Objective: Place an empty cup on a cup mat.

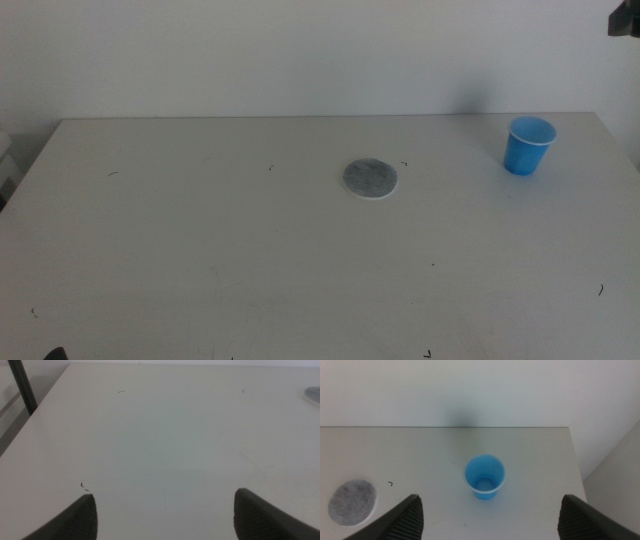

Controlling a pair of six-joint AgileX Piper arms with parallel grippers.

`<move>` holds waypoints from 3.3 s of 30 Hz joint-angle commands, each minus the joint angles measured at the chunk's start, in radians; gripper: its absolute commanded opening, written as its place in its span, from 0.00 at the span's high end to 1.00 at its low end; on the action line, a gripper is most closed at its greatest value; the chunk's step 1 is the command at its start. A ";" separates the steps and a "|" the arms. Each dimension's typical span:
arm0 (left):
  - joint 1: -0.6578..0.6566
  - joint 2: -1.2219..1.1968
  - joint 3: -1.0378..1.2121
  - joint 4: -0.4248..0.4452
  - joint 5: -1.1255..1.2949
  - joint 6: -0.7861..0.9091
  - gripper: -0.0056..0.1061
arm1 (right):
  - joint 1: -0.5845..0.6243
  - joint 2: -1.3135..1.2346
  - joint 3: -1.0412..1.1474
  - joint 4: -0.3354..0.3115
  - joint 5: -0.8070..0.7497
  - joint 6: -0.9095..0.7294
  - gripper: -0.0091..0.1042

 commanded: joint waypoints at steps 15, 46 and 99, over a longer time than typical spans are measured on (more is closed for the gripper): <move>0.000 -0.013 -0.006 0.004 -0.066 -0.011 0.01 | 0.001 0.361 -0.479 -0.049 0.056 0.079 0.09; 0.000 -0.013 -0.006 0.004 -0.066 -0.011 0.01 | -0.020 0.818 -0.808 -0.114 0.370 0.147 0.15; 0.000 -0.013 -0.006 0.004 -0.066 -0.011 0.01 | 0.234 0.600 -0.654 0.111 0.259 0.134 0.93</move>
